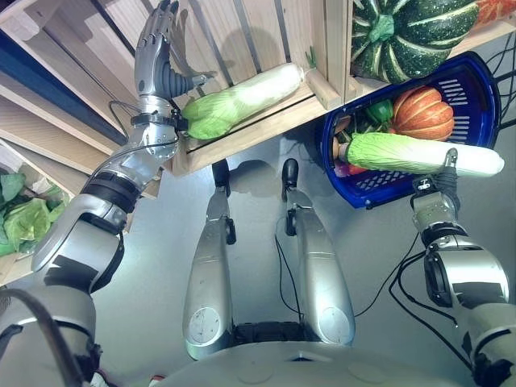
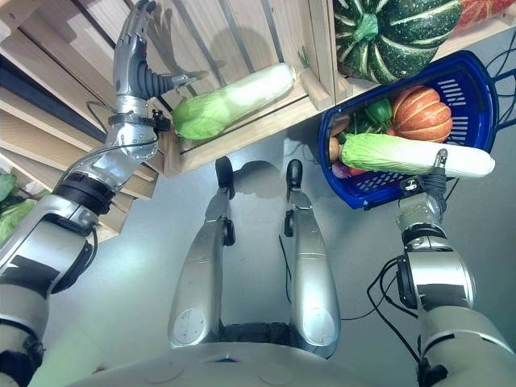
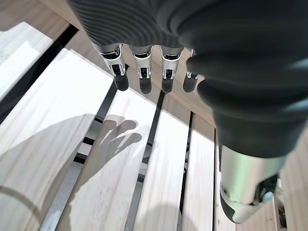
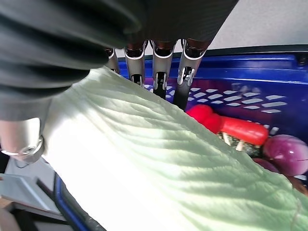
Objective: Pick up fruits and vegetables into the basket
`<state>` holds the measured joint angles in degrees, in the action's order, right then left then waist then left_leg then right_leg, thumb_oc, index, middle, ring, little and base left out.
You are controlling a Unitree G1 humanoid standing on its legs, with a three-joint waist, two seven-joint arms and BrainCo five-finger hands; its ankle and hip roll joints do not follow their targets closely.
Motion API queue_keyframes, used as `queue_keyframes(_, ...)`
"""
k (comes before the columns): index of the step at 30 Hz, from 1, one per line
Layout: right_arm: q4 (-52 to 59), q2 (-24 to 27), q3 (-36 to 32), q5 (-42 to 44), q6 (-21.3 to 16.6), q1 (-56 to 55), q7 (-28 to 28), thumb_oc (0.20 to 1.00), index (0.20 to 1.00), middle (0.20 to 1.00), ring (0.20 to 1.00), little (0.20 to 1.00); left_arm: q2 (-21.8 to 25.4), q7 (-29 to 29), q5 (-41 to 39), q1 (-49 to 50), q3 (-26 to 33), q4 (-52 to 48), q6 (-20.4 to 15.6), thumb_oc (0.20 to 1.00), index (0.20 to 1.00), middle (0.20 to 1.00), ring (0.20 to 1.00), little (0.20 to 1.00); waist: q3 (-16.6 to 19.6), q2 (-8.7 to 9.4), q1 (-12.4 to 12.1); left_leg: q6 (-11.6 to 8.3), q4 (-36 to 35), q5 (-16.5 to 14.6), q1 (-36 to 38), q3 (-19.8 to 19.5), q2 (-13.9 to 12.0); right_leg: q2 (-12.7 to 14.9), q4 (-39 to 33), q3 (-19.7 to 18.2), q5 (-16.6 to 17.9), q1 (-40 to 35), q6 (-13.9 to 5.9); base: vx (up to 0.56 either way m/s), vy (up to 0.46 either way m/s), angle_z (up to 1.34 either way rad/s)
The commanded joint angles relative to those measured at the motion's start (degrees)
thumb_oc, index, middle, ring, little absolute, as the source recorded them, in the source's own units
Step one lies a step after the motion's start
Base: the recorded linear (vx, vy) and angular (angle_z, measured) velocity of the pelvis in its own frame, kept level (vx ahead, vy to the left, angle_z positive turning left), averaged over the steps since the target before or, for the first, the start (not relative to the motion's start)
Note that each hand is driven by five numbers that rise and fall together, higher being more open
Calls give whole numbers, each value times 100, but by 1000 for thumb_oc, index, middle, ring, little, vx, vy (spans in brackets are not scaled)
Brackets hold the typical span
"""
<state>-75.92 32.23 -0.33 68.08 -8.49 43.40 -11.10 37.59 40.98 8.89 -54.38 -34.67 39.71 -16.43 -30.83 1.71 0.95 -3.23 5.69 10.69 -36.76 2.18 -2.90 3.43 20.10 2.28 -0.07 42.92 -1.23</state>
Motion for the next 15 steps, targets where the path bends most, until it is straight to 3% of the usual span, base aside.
queue_keyframes(1,-49,696,-20,-338,90,-17,-56,200,200,200,200,200,-67,126,-114,-261,104,-41,-138,1000,1000,1000,1000,1000,104,-236,15,49,697,-723,-373,-168,356,37,-475,332,441,-91,-354,12,-35,0)
queue_keyframes(15,-7,878,821,-1712,482,870,-207,200,200,200,200,200,-127,57,-112,-512,-137,-107,32,1000,1000,1000,1000,1000,104,-501,-24,11,866,-691,-928,-220,343,68,-206,335,353,529,-344,11,-31,1)
